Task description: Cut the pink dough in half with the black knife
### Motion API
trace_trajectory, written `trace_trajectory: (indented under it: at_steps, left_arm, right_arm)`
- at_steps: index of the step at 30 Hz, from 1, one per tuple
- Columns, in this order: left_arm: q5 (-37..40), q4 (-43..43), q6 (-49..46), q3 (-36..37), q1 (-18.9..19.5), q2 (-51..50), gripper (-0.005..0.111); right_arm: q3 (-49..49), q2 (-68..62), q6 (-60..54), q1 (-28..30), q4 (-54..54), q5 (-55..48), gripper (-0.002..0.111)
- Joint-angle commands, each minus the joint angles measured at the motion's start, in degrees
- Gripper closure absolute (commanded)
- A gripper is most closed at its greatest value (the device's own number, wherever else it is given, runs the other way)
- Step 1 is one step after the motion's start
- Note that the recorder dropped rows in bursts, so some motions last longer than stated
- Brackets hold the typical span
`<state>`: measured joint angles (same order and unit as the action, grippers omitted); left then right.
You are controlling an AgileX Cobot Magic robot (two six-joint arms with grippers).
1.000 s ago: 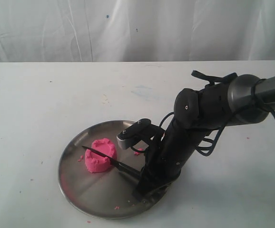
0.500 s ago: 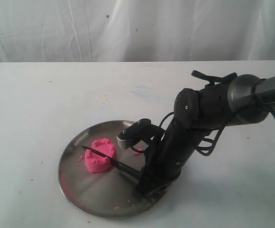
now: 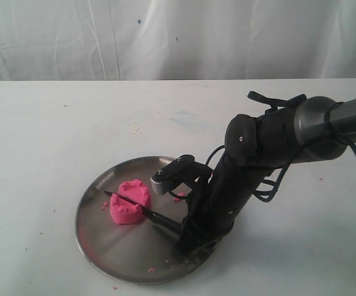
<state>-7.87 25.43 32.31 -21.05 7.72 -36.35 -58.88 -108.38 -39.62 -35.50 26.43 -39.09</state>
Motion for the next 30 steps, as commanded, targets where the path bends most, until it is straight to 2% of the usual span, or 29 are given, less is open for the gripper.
trace_trajectory:
  at_steps: [1,30]
  left_arm:
    - [-0.7,0.4,0.4,0.4,0.1,0.3,0.107]
    - [-0.7,0.4,0.4,0.4,0.1,0.3,0.107]
  right_arm:
    - [0.6,-1.4,-2.2,0.0,-0.8,-4.6,0.108]
    - [0.6,-1.4,3.9,0.0,-1.0,0.4,0.108]
